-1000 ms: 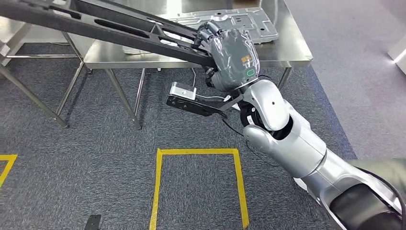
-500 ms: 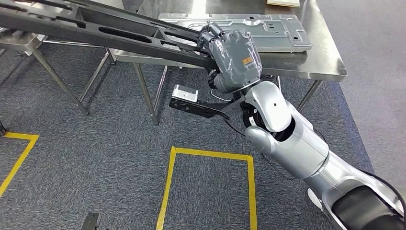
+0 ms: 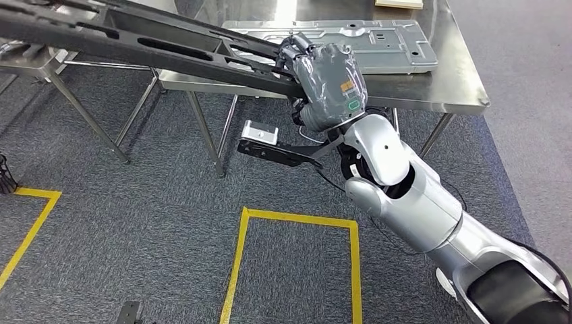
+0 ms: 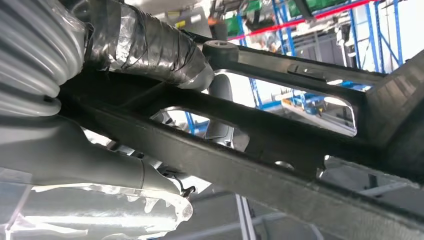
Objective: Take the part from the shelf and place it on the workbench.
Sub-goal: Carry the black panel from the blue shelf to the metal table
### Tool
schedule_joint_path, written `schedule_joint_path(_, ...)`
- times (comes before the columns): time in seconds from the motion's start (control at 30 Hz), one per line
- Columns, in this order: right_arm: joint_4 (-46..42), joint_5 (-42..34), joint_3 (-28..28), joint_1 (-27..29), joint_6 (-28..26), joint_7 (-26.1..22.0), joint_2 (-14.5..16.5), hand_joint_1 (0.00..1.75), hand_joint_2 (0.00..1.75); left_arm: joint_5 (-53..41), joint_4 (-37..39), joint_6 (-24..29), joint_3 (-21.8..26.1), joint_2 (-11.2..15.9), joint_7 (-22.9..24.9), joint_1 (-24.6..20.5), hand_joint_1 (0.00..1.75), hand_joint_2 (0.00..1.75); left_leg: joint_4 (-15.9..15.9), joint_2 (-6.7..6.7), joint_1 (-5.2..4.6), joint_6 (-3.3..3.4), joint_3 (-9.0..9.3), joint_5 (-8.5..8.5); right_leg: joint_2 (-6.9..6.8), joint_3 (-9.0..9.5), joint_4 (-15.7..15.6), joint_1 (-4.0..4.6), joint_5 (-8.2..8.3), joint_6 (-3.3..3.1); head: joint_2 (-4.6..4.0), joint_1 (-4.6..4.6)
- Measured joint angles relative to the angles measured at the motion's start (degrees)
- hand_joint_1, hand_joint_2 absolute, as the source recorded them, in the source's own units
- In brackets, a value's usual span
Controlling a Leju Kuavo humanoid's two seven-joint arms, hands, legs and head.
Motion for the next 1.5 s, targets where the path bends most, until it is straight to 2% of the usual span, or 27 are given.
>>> schedule_joint_path(0.07, 0.0, 0.14, -0.01, -0.05, 0.42, 0.5, -0.01, 1.75, 1.75, 0.07, -0.01, -0.12, -0.05, 0.08, -0.13, -0.13, 0.0, 1.75, -4.58, 0.4, -0.26, 0.58, 2.46, 0.78, -0.03, 0.11, 0.15, 0.22, -0.37, 0.51, 0.0, -0.01)
schedule_joint_path(0.2, 0.02, 0.16, -0.02, -0.09, 1.38, 1.63, -0.05, 1.75, 1.75, 0.2, -0.01, -0.38, -0.11, 0.08, -0.31, -0.1, 0.0, 1.75, -5.51, 0.01, -0.19, 2.13, 3.6, 0.02, -0.01, 0.21, 1.42, 0.26, -0.92, 1.58, 0.0, 0.02)
schedule_joint_path(0.27, 0.07, 0.16, -0.02, -0.16, 1.5, 1.88, -0.11, 1.75, 1.75, 0.23, -0.01, -0.45, -0.12, 0.09, -0.38, -0.14, 0.0, 1.75, -5.64, -0.15, -0.15, 2.78, 4.44, -0.34, 0.08, -1.97, 6.04, 0.14, -2.76, 2.0, 0.0, 0.19)
schedule_joint_path(0.33, 0.14, 0.16, -0.02, -0.08, 1.57, 1.91, -0.15, 1.75, 1.75, 0.26, -0.01, -0.5, -0.12, 0.09, -0.4, -0.18, 0.0, 1.75, -5.63, -0.3, -0.24, 3.2, 4.94, -0.81, 0.13, -6.25, 13.15, 0.12, -5.18, 2.17, 0.0, 0.27)
schedule_joint_path(0.37, 0.18, 0.16, -0.02, 0.08, 1.6, 1.91, -0.17, 1.75, 1.75, 0.26, -0.01, -0.51, -0.12, 0.09, -0.4, -0.15, 0.0, 1.75, -5.63, -0.41, -0.3, 3.29, 5.21, -1.07, 0.14, -8.16, 15.61, 0.13, -5.65, 2.15, 0.0, 0.27)
schedule_joint_path(0.4, 0.23, 0.16, -0.02, 0.23, 1.64, 1.91, -0.21, 1.75, 1.75, 0.27, 0.0, -0.53, -0.12, 0.09, -0.4, -0.12, 0.0, 1.75, -5.62, -0.57, -0.34, 3.34, 5.55, -1.38, 0.15, -9.24, 16.28, 0.16, -5.08, 2.03, 0.0, 0.27)
schedule_joint_path(0.43, 0.28, 0.16, -0.02, 0.33, 1.71, 1.91, -0.25, 1.75, 1.75, 0.27, -0.01, -0.55, -0.12, 0.08, -0.4, -0.09, 0.0, 1.75, -5.62, -0.77, -0.38, 3.33, 6.01, -1.71, 0.16, -9.26, 14.84, 0.24, -3.4, 1.78, 0.0, 0.28)
schedule_joint_path(0.5, 0.33, 0.16, -0.02, 0.27, 1.88, 1.91, -0.34, 1.75, 1.75, 0.28, -0.01, -0.62, -0.13, 0.04, -0.42, -0.06, 0.0, 1.75, -5.66, -1.11, -0.38, 3.15, 7.02, -2.43, 0.27, -6.91, 7.62, 0.69, 1.64, 0.9, 0.0, 0.29)
schedule_joint_path(0.57, 0.34, 0.16, -0.02, -0.07, 2.07, 1.91, -0.37, 1.75, 1.75, 0.38, -0.01, -0.72, -0.15, -0.07, -0.49, -0.07, 0.0, 1.75, -5.87, -1.29, -0.33, 2.74, 7.54, -2.95, 0.37, -4.66, 1.72, 1.23, 3.71, 0.06, 0.0, 0.34)
schedule_joint_path(0.63, 0.31, 0.15, -0.02, -0.37, 2.22, 1.97, -0.37, 1.75, 1.75, 0.58, -0.01, -0.8, -0.18, -0.17, -0.58, -0.06, 0.0, 1.75, -6.02, -1.32, -0.3, 2.13, 7.94, -3.04, 0.36, -3.62, -0.29, 1.44, 3.22, -0.39, 0.0, 0.46)
schedule_joint_path(0.7, 0.28, 0.13, -0.02, -0.55, 2.29, 2.19, -0.4, 1.75, 1.75, 0.74, -0.02, -0.83, -0.19, -0.18, -0.69, -0.02, 0.0, 1.75, -5.48, -1.17, -0.3, 1.58, 8.18, -3.33, 0.24, -2.24, -1.43, 1.14, 3.3, -0.73, 0.0, 0.63)
schedule_joint_path(0.73, 0.28, 0.09, -0.02, -0.7, 2.3, 2.36, -0.42, 1.75, 1.75, 0.76, -0.02, -0.86, -0.19, -0.2, -0.77, -0.06, 0.0, 1.75, -4.23, -1.06, -0.3, 1.35, 7.68, -3.73, 0.16, -1.49, -1.85, 0.95, 3.24, -0.9, 0.0, 0.59)
schedule_joint_path(0.8, 0.26, -0.15, -0.02, -1.03, 2.3, 2.69, -0.44, 1.75, 1.75, 0.83, -0.02, -0.91, -0.21, -0.23, -0.89, -0.17, 0.0, 1.75, 1.37, -0.81, -0.16, 0.93, 4.58, -5.52, 0.07, -0.46, -2.4, 0.79, 2.93, -1.2, 0.0, 0.53)
schedule_joint_path(0.87, 0.21, -0.48, -0.02, -1.08, 2.31, 2.88, -0.44, 1.75, 1.75, 0.9, -0.01, -0.91, -0.23, -0.22, -0.97, -0.13, 0.0, 1.75, 7.3, -0.76, 0.06, 0.38, 0.27, -7.52, 0.1, 0.11, -2.39, 0.67, 2.3, -1.28, 0.0, 0.5)
schedule_joint_path(0.9, 0.19, -0.56, -0.02, -1.04, 2.33, 2.92, -0.44, 1.75, 1.75, 0.93, 0.0, -0.9, -0.23, -0.23, -1.01, 0.02, 0.0, 1.75, 8.29, -0.72, 0.19, 0.12, -1.07, -7.41, 0.14, 0.51, -2.31, 0.57, 1.89, -1.17, 0.0, 0.49)
schedule_joint_path(0.93, 0.18, -0.58, -0.02, -1.0, 2.36, 2.96, -0.44, 1.75, 1.75, 0.95, 0.01, -0.9, -0.23, -0.24, -1.04, 0.18, 0.0, 1.75, 7.35, -0.65, 0.34, -0.15, -1.49, -6.09, 0.19, 1.0, -2.18, 0.42, 1.4, -1.0, 0.0, 0.49)
schedule_joint_path(0.97, 0.17, -0.57, -0.02, -1.0, 2.4, 3.0, -0.44, 1.75, 1.75, 0.98, 0.01, -0.9, -0.23, -0.24, -1.08, 0.29, 0.0, 1.75, 4.67, -0.53, 0.53, -0.39, -1.02, -3.72, 0.23, 1.55, -1.98, 0.26, 0.84, -0.76, 0.0, 0.48)
schedule_joint_path(1.0, 0.17, -0.54, -0.02, -1.0, 2.45, 3.06, -0.44, 1.75, 1.75, 1.01, 0.01, -0.9, -0.23, -0.24, -1.14, 0.33, 0.0, 1.75, 0.84, -0.34, 0.73, -0.64, -0.04, -0.84, 0.22, 2.08, -1.72, 0.12, 0.21, -0.44, 0.0, 0.49)
schedule_joint_path(1.03, 0.17, -0.51, -0.02, -1.04, 2.49, 3.15, -0.45, 1.75, 1.75, 1.03, 0.01, -0.9, -0.25, -0.26, -1.2, 0.29, 0.0, 1.75, -2.46, -0.16, 0.73, -0.8, 0.87, 0.95, 0.2, 2.44, -1.44, 0.06, -0.36, -0.09, 0.0, 0.45)
schedule_joint_path(1.1, 0.1, -0.48, -0.02, -1.19, 2.55, 3.35, -0.46, 1.75, 1.75, 1.12, -0.01, -0.91, -0.32, -0.3, -1.38, 0.16, 0.0, 1.75, -5.75, 0.05, 0.52, -0.24, 1.85, 2.17, 0.19, 2.55, -1.07, 0.12, -1.19, 0.63, 0.0, 0.4)
schedule_joint_path(1.2, -0.05, -0.48, -0.02, -1.33, 2.59, 3.6, -0.52, 1.75, 1.75, 1.24, -0.02, -0.95, -0.41, -0.37, -1.56, 0.31, 0.0, 1.75, -5.86, -0.15, 0.39, 1.2, 2.46, 1.79, 0.24, 2.77, -0.67, 0.2, -1.84, 1.5, 0.0, 0.58)
schedule_joint_path(1.27, -0.11, -0.46, -0.03, -1.43, 2.61, 3.72, -0.67, 1.75, 1.75, 1.31, -0.02, -0.98, -0.44, -0.4, -1.69, 0.26, 0.0, 1.75, -6.03, -0.26, 0.41, 1.85, 3.46, 1.38, 0.27, 1.27, 2.7, 0.03, -2.58, 1.89, 0.0, 0.69)
schedule_joint_path(1.37, -0.13, -0.43, -0.04, -1.37, 2.61, 3.89, -0.9, 1.75, 1.75, 1.43, -0.02, -1.0, -0.49, -0.4, -1.88, 0.14, 0.0, 1.75, -6.1, -0.36, 0.17, 2.5, 4.8, 0.32, 0.29, -5.8, 13.73, -0.07, -5.93, 2.09, 0.0, 0.84)
schedule_joint_path(1.4, -0.13, -0.43, -0.04, -1.22, 2.61, 3.95, -0.97, 1.75, 1.75, 1.47, -0.02, -1.01, -0.49, -0.4, -1.92, 0.18, 0.0, 1.75, -6.09, -0.42, 0.05, 2.57, 5.3, -0.11, 0.29, -7.83, 15.9, -0.03, -6.83, 2.01, 0.0, 0.84)
schedule_joint_path(1.43, -0.13, -0.43, -0.04, -1.08, 2.61, 4.03, -1.05, 1.75, 1.75, 1.5, -0.02, -1.01, -0.49, -0.41, -1.94, 0.22, 0.0, 1.75, -6.09, -0.52, -0.06, 2.62, 5.88, -0.56, 0.29, -8.96, 16.14, 0.08, -6.82, 1.79, 0.0, 0.84)
schedule_joint_path(1.47, -0.13, -0.42, -0.04, -0.98, 2.62, 4.09, -1.13, 1.75, 1.75, 1.53, -0.02, -1.02, -0.49, -0.42, -1.95, 0.24, 0.0, 1.75, -6.1, -0.64, -0.16, 2.65, 6.51, -1.03, 0.31, -9.0, 14.19, 0.26, -5.44, 1.41, 0.0, 0.84)
schedule_joint_path(1.5, -0.13, -0.42, -0.04, -0.95, 2.62, 4.13, -1.25, 1.75, 1.75, 1.56, -0.02, -1.03, -0.5, -0.43, -1.96, 0.23, 0.0, 1.75, -6.13, -0.77, -0.25, 2.65, 7.17, -1.5, 0.33, -8.17, 10.55, 0.58, -2.79, 0.89, 0.0, 0.85)
